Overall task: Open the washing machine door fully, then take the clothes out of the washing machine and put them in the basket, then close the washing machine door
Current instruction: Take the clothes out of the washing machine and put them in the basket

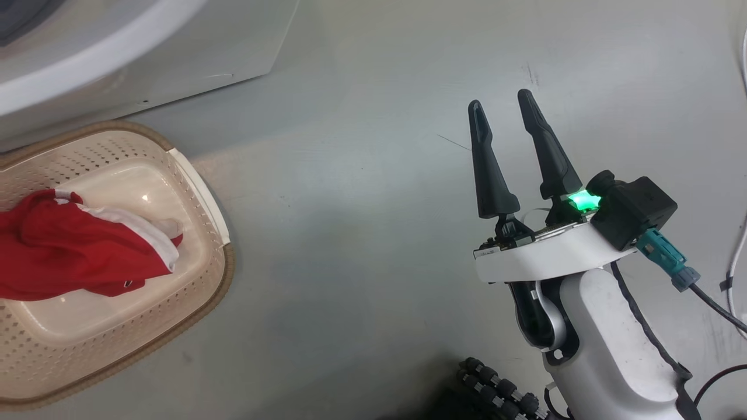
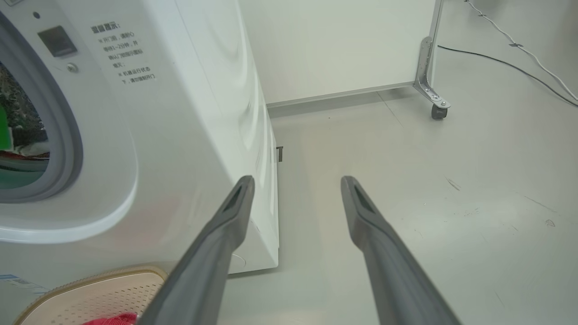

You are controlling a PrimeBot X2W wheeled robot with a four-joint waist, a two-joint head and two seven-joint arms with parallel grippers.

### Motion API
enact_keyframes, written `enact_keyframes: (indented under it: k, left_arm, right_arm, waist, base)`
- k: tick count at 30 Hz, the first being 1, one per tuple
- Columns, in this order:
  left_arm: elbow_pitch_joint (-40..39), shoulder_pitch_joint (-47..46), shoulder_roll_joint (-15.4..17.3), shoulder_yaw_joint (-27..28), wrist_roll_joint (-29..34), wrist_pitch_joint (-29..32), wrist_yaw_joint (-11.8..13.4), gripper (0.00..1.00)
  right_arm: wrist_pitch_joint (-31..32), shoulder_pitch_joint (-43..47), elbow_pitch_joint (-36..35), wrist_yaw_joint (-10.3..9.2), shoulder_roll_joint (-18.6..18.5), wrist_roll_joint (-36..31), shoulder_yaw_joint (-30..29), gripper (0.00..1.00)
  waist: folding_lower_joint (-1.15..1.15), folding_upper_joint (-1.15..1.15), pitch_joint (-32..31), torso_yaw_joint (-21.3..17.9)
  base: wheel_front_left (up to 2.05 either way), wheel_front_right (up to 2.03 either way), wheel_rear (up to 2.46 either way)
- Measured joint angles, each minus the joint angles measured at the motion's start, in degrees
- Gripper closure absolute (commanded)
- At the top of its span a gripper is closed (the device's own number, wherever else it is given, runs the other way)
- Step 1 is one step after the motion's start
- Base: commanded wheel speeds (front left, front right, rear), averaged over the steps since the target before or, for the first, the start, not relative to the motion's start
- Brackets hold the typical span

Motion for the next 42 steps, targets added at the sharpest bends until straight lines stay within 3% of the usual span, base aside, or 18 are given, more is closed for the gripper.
enact_keyframes:
  k: [12, 29, 36, 42]
  left_arm:
    - [-1.6, 5.5, -4.2, 0.2, -0.8, -12.9, -0.1, 1.00]
    - [-9.3, 16.5, -13.8, -0.2, -2.7, -33.3, -0.1, 1.00]
    - [-12.7, 22.0, -16.0, -0.6, -2.9, -39.0, -0.1, 1.00]
    - [-16.3, 25.7, -17.7, -1.5, -2.9, -39.9, -0.1, 1.00]
  right_arm:
    - [0.0, 0.0, 1.5, 0.03, 0.0, -2.8, -0.9, 0.00]
    - [0.0, 2.3, 4.8, 0.67, -0.1, -8.3, -4.6, 0.00]
    - [0.0, 4.1, 6.0, 1.64, -0.2, -9.4, -5.2, 0.00]
    - [0.0, 5.9, 6.7, 2.18, -0.2, -10.2, -6.0, 0.00]
  waist:
    - [0.00, 0.00, -1.8, 2.7]
    - [0.00, 0.00, -7.9, 8.7]
    - [0.00, 0.00, -11.5, 11.2]
    - [0.00, 0.00, -14.9, 13.2]
  base:
    - [0.00, 0.00, 0.00]
    - [0.00, 0.00, 0.00]
    - [0.00, 0.00, 0.00]
    - [0.00, 0.00, 0.00]
